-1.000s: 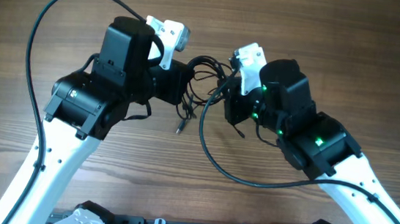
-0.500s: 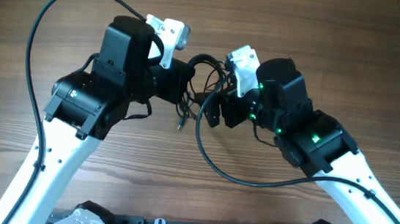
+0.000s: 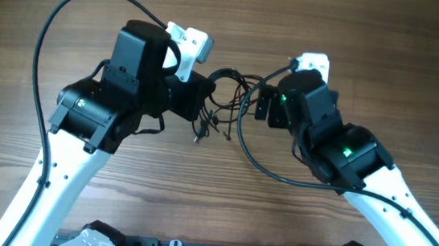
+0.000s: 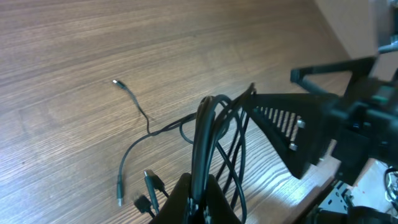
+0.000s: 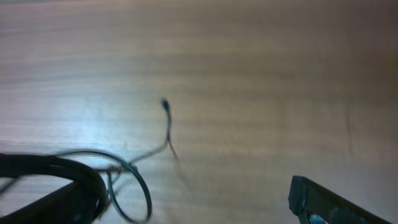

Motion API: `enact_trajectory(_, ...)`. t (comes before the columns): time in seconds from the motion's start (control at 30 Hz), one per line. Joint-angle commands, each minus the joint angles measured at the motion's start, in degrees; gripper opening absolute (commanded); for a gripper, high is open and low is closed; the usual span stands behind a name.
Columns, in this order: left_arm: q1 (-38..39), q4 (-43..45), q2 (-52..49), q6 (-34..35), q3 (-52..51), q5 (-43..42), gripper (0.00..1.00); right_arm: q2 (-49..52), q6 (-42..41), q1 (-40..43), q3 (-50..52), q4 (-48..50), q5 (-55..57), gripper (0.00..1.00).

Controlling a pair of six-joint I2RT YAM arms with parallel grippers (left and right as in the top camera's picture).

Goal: Untangle cables
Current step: 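Pull the right gripper rightward, drawing a thin cable out of the bundle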

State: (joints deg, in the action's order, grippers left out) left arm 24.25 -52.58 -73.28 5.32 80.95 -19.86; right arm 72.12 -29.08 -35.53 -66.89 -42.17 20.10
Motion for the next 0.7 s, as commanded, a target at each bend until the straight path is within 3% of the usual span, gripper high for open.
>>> enact_trajectory(0.0, -0.4, 1.2, 1.4, -1.3, 0.7, -0.5, 0.04, 1.9, -9.1, 2.8, -0.2, -3.1, 5.0, 1.0)
enact_trajectory(0.03, -0.4, 1.6, 1.4, -1.3, 0.7, -0.5, 0.04, 2.0, -5.5, 3.2, -0.2, -1.5, 2.2, 1.0)
enact_trajectory(0.13, -0.4, 1.7, 1.4, -1.3, 0.7, -0.5, 0.05, 1.9, 20.3, 3.6, -0.2, 9.7, -22.1, 1.0)
enact_trajectory(0.2, -0.4, 1.6, 1.4, -1.3, 0.7, -0.5, 0.05, 1.9, 31.1, 3.6, -0.4, 12.9, -39.4, 1.0)
enact_trajectory(0.23, -0.4, 1.5, 1.4, -1.3, 0.7, -0.5, 0.05, 1.7, 32.5, 3.6, -0.8, 12.9, -44.0, 1.0)
enact_trajectory(0.3, -0.4, 1.5, 1.4, -1.3, 0.7, 0.1, 0.05, 0.6, 32.2, 3.6, -0.8, 11.4, -42.0, 1.0)
enact_trajectory(0.4, -0.4, 1.5, 1.4, -1.3, 0.7, 2.7, 0.04, -3.2, 21.3, 3.6, -0.8, 5.5, -18.2, 1.0)
enact_trajectory(0.47, -0.5, 1.6, 1.4, -1.6, 0.7, 3.5, 0.05, -6.5, 20.3, 3.6, -0.8, 2.2, -11.8, 1.0)
enact_trajectory(0.67, -1.9, 1.6, 1.4, -1.5, 0.7, 3.5, 0.04, -12.2, 17.5, 3.6, -0.2, -5.8, -19.3, 1.0)
